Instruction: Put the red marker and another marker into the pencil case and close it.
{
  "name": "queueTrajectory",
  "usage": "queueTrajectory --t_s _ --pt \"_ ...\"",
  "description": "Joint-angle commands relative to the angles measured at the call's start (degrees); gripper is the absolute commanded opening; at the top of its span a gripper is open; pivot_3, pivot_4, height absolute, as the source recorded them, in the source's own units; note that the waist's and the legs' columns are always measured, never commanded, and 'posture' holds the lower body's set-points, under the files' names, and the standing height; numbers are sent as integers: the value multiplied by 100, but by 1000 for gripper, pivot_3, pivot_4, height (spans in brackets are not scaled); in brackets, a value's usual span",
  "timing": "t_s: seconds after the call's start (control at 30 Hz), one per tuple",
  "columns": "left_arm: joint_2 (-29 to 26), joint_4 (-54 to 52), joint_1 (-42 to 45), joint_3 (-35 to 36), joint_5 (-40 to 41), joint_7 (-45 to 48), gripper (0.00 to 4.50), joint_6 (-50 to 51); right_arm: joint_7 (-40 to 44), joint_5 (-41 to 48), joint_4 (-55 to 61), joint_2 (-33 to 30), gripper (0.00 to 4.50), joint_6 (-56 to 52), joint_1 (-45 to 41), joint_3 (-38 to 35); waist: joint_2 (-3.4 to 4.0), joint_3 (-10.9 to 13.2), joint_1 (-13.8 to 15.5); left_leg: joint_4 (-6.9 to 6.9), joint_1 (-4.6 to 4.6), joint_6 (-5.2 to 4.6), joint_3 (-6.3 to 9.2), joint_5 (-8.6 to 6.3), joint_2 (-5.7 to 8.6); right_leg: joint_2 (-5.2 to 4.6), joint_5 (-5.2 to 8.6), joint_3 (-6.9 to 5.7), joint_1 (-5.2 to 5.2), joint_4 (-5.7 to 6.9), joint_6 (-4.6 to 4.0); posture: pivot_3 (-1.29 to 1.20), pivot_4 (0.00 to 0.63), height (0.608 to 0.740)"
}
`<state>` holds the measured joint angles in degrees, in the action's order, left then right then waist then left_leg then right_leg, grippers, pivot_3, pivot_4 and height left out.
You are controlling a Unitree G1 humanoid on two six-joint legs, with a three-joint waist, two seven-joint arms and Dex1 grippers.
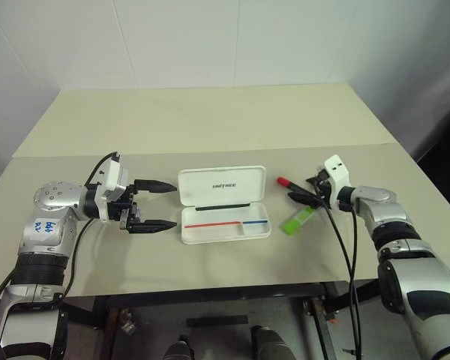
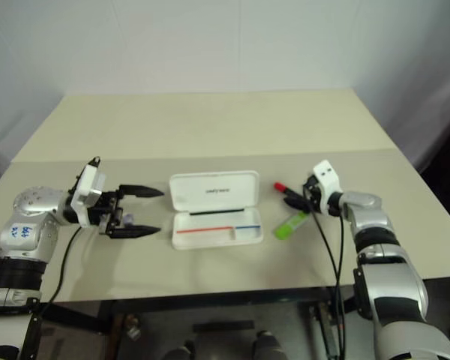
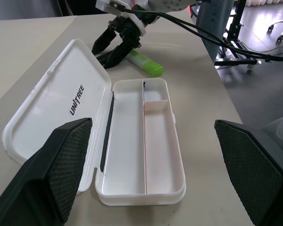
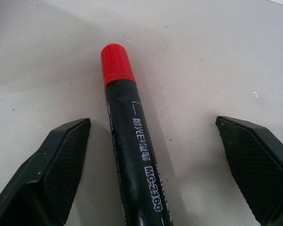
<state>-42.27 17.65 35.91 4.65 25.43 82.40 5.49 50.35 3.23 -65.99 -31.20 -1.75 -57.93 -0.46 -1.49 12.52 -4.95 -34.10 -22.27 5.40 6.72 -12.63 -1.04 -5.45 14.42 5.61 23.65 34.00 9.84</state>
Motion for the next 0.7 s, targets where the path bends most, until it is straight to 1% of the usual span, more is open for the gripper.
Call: queueTrajectory --t_s 0.03,0.17,0.3,0.33,0.6,0.7 --pt "-100 -131 10 219 87 -37 4500 -72 -343 -170 -200 -57 3548 5 -8 -30 0 0 0 -2 1 0 0 1 0 0 0 0 -1 0 0 0 150 740" --pt "-63 -191 -7 212 110 -78 4500 -71 -427 -152 -232 -85 2278 115 7 -77 -1 -1 17 -10 2 2 1 7 0 0 -3 0 -10 -1 2 0 150 740" --pt "-43 -217 -13 208 120 -75 4500 -72 -522 -135 -256 -128 817 220 -27 -122 -1 -1 17 -16 2 3 1 13 2 0 -11 1 -13 -2 1 0 150 740" --pt "-27 -214 -1 204 119 -79 4500 -70 -583 -132 -273 -147 594 261 -51 -141 -1 -1 16 -16 2 3 2 13 2 0 -11 1 -13 -2 1 0 150 740" --pt "65 -210 -10 186 120 -50 4500 -72 -890 -115 -223 -320 588 617 -302 -256 0 0 5 -6 -2 3 2 13 2 0 -10 1 -5 -5 1 0 150 740" --pt "96 -252 -23 185 155 -43 4500 -40 -865 -75 -61 -371 588 756 -437 -331 4 3 -25 3 -4 3 1 12 1 0 -10 2 2 -5 1 0 150 740"
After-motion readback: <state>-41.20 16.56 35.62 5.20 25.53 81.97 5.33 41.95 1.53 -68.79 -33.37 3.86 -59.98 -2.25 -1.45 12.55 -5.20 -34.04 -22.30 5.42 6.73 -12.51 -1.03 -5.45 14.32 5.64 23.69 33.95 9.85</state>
